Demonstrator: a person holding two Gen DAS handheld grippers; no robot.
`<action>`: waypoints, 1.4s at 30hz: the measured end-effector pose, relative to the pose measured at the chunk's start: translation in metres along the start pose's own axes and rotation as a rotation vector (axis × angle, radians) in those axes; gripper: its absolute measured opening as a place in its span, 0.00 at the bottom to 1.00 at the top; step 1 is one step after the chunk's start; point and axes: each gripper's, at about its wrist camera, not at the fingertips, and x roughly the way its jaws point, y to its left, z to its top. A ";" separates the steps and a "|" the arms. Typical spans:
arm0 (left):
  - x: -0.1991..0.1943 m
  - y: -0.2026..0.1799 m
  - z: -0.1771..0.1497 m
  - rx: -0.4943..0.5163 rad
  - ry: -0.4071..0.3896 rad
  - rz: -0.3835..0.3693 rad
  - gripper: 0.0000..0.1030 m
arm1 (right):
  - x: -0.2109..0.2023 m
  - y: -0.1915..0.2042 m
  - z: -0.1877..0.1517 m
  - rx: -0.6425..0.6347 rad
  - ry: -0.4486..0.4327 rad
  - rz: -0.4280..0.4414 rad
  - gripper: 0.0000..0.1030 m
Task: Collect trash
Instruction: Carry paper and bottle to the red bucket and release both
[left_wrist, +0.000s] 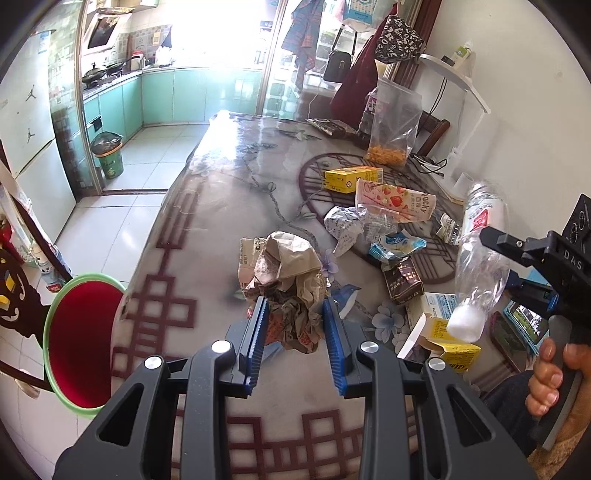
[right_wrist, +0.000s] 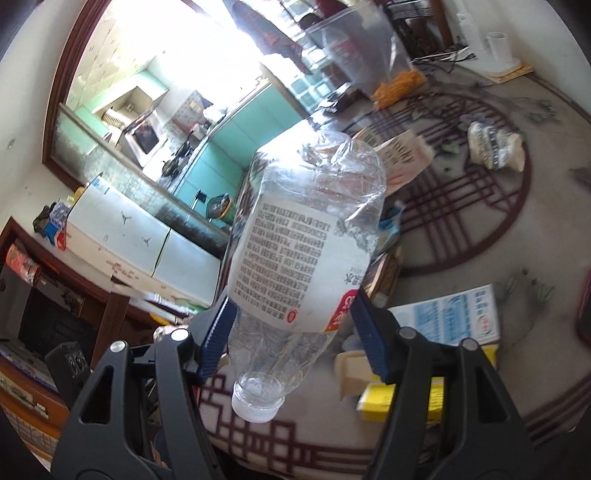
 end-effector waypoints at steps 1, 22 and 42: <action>-0.002 0.003 0.000 -0.002 -0.004 0.003 0.27 | 0.005 0.008 -0.003 -0.016 0.014 0.007 0.59; -0.032 0.105 -0.001 -0.143 -0.042 0.182 0.28 | 0.071 0.116 -0.029 -0.267 0.168 0.092 0.59; -0.041 0.242 -0.014 -0.367 -0.025 0.326 0.30 | 0.196 0.207 -0.101 -0.399 0.503 0.169 0.60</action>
